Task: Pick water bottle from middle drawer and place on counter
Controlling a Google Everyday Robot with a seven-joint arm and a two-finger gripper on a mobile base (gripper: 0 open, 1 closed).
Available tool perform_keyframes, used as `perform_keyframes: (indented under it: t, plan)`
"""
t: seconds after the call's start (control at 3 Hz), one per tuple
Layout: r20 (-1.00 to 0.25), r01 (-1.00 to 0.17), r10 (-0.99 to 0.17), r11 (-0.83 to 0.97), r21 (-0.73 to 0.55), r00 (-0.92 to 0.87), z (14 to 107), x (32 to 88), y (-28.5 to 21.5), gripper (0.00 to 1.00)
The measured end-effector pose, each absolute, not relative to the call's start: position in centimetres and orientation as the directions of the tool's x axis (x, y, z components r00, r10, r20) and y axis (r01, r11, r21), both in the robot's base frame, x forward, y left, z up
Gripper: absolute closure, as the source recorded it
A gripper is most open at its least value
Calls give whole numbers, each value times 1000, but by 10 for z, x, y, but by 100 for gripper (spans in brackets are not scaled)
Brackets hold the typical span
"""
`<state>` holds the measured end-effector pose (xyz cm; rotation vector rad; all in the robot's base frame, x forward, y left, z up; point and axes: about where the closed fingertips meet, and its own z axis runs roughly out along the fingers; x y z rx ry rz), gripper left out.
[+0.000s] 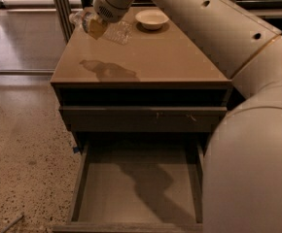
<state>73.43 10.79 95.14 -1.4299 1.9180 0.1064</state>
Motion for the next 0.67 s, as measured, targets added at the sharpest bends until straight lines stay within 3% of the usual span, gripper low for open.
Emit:
perform_keyframes:
  t: [0.67]
  plan:
    - [-752, -778, -638, 554, -297, -167, 969, 815, 38, 100]
